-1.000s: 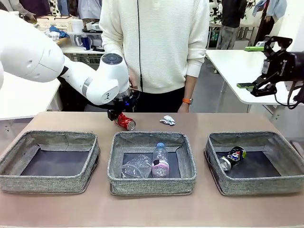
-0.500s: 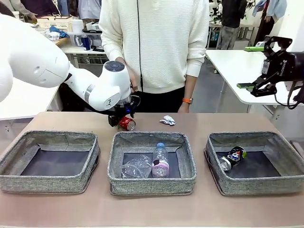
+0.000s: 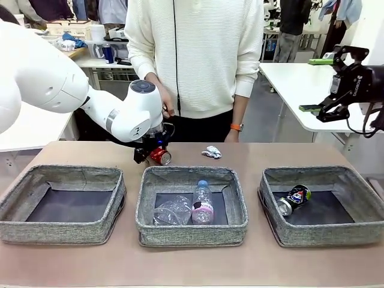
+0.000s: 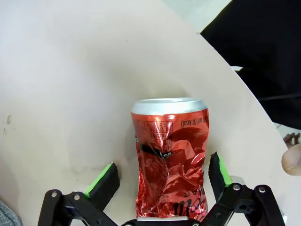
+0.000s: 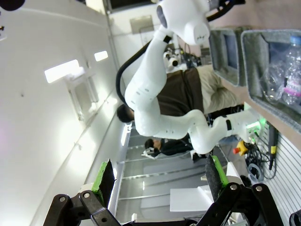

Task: Sort the waste into the appropriate baskets.
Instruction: Pick up the waste item pointed out by the person.

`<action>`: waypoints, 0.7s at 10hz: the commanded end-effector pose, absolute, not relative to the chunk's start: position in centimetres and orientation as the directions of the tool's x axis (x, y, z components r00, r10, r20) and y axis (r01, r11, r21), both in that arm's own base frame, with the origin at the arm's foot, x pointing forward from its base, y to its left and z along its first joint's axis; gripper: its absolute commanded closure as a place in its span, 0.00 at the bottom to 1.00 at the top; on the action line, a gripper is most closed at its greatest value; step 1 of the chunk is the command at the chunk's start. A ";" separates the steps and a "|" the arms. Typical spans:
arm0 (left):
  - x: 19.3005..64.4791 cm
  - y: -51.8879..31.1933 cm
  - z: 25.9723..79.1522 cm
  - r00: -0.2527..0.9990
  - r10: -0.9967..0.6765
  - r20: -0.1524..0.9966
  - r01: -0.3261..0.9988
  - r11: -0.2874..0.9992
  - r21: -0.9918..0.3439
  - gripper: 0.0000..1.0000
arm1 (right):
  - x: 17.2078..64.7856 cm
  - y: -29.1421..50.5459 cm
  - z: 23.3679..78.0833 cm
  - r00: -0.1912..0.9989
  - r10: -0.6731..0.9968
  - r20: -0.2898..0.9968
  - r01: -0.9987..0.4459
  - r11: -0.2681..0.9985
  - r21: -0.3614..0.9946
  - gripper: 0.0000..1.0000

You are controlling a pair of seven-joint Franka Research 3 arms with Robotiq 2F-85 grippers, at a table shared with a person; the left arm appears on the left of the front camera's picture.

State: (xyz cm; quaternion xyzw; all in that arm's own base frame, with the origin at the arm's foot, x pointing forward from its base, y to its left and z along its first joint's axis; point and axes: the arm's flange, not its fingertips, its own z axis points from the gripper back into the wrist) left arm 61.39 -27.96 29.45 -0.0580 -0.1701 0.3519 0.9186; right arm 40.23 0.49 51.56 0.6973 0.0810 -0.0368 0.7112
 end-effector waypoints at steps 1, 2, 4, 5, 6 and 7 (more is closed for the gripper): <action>61.0 -27.6 29.7 0.692 0.675 0.254 -0.642 0.737 -0.209 0.00 | 40.2 0.4 51.9 0.982 0.061 -0.181 0.179 0.038 0.983 0.00; 61.0 -27.7 30.0 0.696 0.672 0.253 -0.643 0.740 -0.196 0.00 | 40.2 0.4 51.9 0.982 0.061 -0.181 0.179 0.038 0.983 0.00; 61.1 -27.6 30.6 0.706 0.660 0.256 -0.643 0.749 -0.157 0.50 | 40.2 0.4 51.9 0.982 0.061 -0.181 0.179 0.038 0.983 0.00; 61.0 -27.6 31.1 0.708 0.655 0.265 -0.644 0.752 -0.140 0.85 | 40.2 0.4 51.9 0.982 0.061 -0.181 0.179 0.038 0.983 0.00; 61.0 -27.6 31.3 0.706 0.653 0.274 -0.645 0.753 -0.132 1.00 | 40.2 0.4 51.9 0.982 0.061 -0.181 0.179 0.038 0.983 0.00; 61.1 -27.5 31.4 0.710 0.652 0.264 -0.645 0.754 -0.128 1.00 | 40.2 0.4 51.9 0.982 0.061 -0.181 0.179 0.038 0.983 0.00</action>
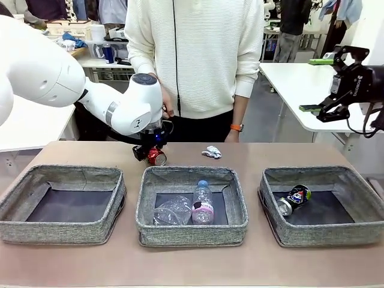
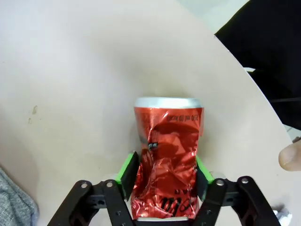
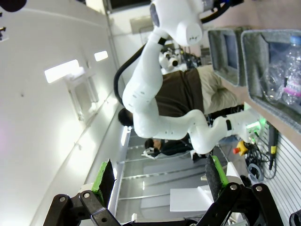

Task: Sort the waste into the appropriate baskets.
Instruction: Pick up the waste item pointed out by the person.

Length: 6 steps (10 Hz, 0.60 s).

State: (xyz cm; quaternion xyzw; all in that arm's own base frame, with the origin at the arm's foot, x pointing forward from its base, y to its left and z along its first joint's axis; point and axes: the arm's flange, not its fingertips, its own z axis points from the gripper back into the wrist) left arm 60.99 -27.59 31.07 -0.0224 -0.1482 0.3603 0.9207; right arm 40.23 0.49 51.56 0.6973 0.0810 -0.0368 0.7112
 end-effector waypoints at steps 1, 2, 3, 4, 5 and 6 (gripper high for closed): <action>61.1 -27.5 31.4 0.715 0.650 0.256 -0.642 0.756 -0.125 1.00 | 40.2 0.4 51.9 0.982 0.061 -0.181 0.179 0.038 0.983 0.00; 61.1 -27.5 31.4 0.720 0.646 0.254 -0.639 0.760 -0.120 0.97 | 40.2 0.4 51.9 0.982 0.061 -0.181 0.179 0.038 0.983 0.00; 61.1 -27.4 31.3 0.721 0.645 0.252 -0.639 0.760 -0.117 1.00 | 40.2 0.4 51.9 0.982 0.061 -0.181 0.179 0.038 0.983 0.00; 61.1 -27.4 31.3 0.722 0.645 0.250 -0.640 0.760 -0.113 1.00 | 40.2 0.4 51.9 0.982 0.061 -0.181 0.179 0.038 0.983 0.00; 61.1 -27.3 31.4 0.722 0.647 0.245 -0.642 0.759 -0.112 1.00 | 40.2 0.4 51.9 0.982 0.061 -0.181 0.179 0.038 0.983 0.00; 61.0 -27.2 31.6 0.722 0.649 0.239 -0.643 0.757 -0.111 1.00 | 40.2 0.4 51.9 0.982 0.061 -0.181 0.179 0.038 0.983 0.00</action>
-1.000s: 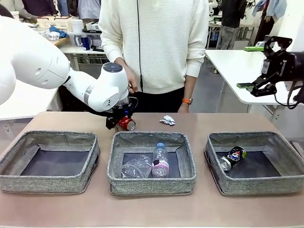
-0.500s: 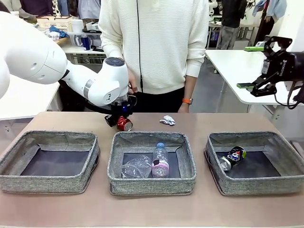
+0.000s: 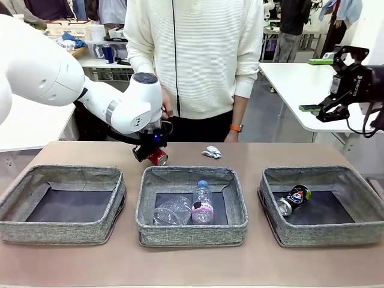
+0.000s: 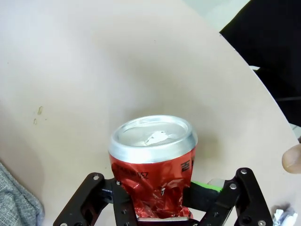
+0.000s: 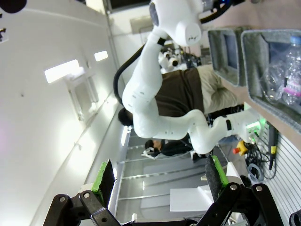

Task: Sort the waste into the appropriate baskets.
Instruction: Pick up the waste item pointed out by the person.

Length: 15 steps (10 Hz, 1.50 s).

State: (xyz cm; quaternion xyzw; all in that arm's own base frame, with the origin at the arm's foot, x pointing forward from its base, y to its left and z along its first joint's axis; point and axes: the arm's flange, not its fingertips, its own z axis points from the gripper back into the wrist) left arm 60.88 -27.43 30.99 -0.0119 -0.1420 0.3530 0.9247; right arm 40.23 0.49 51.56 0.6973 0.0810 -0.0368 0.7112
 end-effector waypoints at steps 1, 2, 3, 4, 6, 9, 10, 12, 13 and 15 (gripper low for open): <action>60.7 -27.0 32.0 0.723 0.650 0.235 -0.644 0.757 -0.113 1.00 | 40.2 0.4 51.9 0.982 0.061 -0.181 0.179 0.038 0.983 0.00; 60.3 -26.9 32.5 0.731 0.645 0.225 -0.640 0.761 -0.105 1.00 | 40.2 0.4 51.9 0.982 0.061 -0.181 0.179 0.038 0.983 0.00; 59.3 -26.7 33.5 0.758 0.617 0.211 -0.610 0.786 -0.106 1.00 | 40.2 0.4 51.9 0.982 0.061 -0.181 0.179 0.038 0.983 0.00; 56.7 -26.7 36.4 0.828 0.539 0.157 -0.529 0.843 -0.102 1.00 | 40.2 0.4 51.9 0.982 0.061 -0.181 0.179 0.038 0.983 0.00; 50.7 -26.0 43.5 0.914 0.382 0.139 -0.379 0.924 -0.050 1.00 | 40.2 0.4 51.9 0.982 0.061 -0.181 0.179 0.038 0.983 0.00; 44.0 -23.7 51.7 0.928 0.279 0.245 -0.230 0.951 -0.208 1.00 | 40.2 0.4 51.9 0.982 0.061 -0.181 0.179 0.038 0.983 0.00; 41.0 -23.9 52.9 0.992 0.087 0.093 -0.068 0.979 -0.190 1.00 | 40.2 0.4 51.9 0.982 0.061 -0.181 0.179 0.038 0.983 0.00; 36.7 -24.8 52.1 0.996 -0.079 -0.036 0.078 0.997 -0.021 1.00 | 40.2 0.4 51.9 0.982 0.061 -0.181 0.179 0.038 0.983 0.00; 39.9 -25.5 53.9 0.987 0.103 0.127 -0.079 0.981 -0.178 1.00 | 40.2 0.4 51.9 0.982 0.061 -0.181 0.179 0.038 0.983 0.00; 39.9 -25.5 53.9 0.987 0.103 0.127 -0.079 0.981 -0.178 1.00 | 40.2 0.4 51.9 0.982 0.061 -0.181 0.179 0.038 0.983 0.00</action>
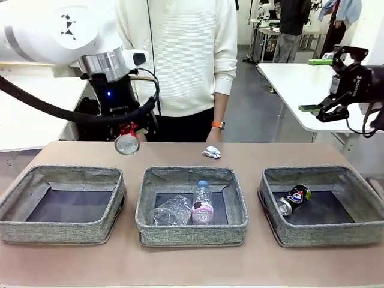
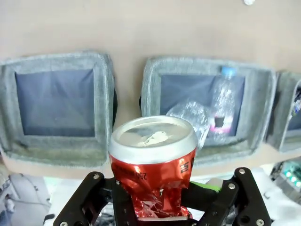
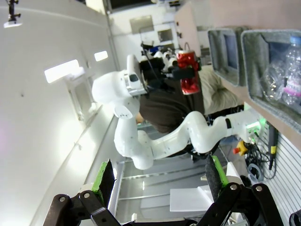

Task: Sort the waste into the appropriate baskets.
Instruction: Pick up the waste item pointed out by the person.

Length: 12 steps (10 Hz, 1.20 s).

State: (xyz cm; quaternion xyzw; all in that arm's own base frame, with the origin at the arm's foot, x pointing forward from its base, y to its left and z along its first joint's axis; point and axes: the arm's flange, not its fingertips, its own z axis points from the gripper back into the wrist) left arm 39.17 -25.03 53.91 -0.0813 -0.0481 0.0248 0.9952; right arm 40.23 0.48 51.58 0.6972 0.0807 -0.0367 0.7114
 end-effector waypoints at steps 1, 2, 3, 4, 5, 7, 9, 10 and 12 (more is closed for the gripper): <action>38.1 -25.4 53.6 0.998 0.027 0.060 -0.018 0.989 -0.147 0.91 | 40.2 0.4 51.9 0.982 0.061 -0.181 0.179 0.038 0.983 0.00; 37.3 -27.5 54.8 0.996 0.077 0.053 -0.066 0.980 -0.189 0.91 | 40.2 0.4 51.9 0.982 0.061 -0.181 0.179 0.038 0.983 0.00; 35.9 -30.8 58.5 0.996 0.065 0.058 -0.058 0.992 -0.116 0.91 | 40.2 0.4 51.9 0.982 0.061 -0.181 0.179 0.038 0.983 0.00; 35.0 -32.7 61.7 0.997 -0.024 0.074 0.032 0.994 -0.105 0.91 | 40.2 0.4 51.9 0.982 0.061 -0.181 0.179 0.038 0.983 0.00; 34.7 -34.3 64.1 0.998 -0.033 0.054 0.039 0.994 -0.102 0.91 | 40.2 0.4 51.9 0.982 0.061 -0.181 0.179 0.038 0.983 0.00; 34.0 -36.6 67.3 0.998 -0.045 0.045 0.047 0.998 -0.046 0.91 | 40.2 0.4 51.9 0.982 0.061 -0.181 0.179 0.038 0.983 0.00; 33.1 -37.5 70.0 0.995 -0.038 0.092 0.042 0.998 -0.044 0.91 | 40.2 0.4 51.9 0.982 0.061 -0.181 0.179 0.038 0.983 0.00; 32.6 -38.1 71.1 0.991 -0.047 0.125 0.057 0.996 -0.073 0.91 | 40.2 0.4 51.9 0.982 0.061 -0.181 0.179 0.038 0.983 0.00; 31.9 -39.1 71.9 0.984 -0.051 0.173 0.066 0.994 -0.082 0.91 | 40.2 0.4 51.9 0.982 0.061 -0.181 0.179 0.038 0.983 0.00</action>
